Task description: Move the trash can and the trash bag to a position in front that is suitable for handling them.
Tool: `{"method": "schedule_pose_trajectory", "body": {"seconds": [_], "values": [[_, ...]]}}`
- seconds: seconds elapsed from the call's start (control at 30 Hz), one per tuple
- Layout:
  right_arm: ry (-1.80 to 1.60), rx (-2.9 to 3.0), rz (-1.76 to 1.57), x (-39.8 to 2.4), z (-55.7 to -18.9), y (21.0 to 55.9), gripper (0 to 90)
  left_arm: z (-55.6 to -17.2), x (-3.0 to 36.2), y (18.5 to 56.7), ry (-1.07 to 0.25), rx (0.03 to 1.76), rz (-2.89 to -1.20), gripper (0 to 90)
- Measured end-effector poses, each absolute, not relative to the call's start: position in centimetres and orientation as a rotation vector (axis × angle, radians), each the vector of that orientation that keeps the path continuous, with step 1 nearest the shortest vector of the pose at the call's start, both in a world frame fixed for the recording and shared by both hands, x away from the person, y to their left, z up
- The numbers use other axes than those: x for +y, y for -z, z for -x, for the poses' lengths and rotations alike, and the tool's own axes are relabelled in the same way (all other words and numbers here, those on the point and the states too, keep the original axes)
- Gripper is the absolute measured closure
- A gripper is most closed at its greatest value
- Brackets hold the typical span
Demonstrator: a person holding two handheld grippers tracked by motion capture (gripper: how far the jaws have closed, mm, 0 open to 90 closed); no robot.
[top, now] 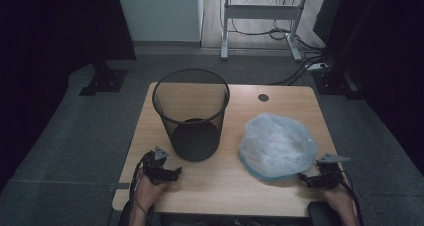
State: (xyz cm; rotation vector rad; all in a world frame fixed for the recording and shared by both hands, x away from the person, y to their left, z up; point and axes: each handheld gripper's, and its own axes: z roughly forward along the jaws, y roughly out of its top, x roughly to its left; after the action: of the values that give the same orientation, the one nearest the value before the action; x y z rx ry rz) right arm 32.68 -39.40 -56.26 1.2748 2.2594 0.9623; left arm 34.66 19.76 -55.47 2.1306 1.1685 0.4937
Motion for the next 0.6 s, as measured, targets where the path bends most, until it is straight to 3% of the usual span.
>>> {"method": "schedule_pose_trajectory", "body": {"seconds": [0.6], "values": [[-0.925,2.257,-1.291,-40.3,-30.8,55.0,0.0,-34.6,19.7,55.5,-0.495,1.173,-2.13,0.0]]}}
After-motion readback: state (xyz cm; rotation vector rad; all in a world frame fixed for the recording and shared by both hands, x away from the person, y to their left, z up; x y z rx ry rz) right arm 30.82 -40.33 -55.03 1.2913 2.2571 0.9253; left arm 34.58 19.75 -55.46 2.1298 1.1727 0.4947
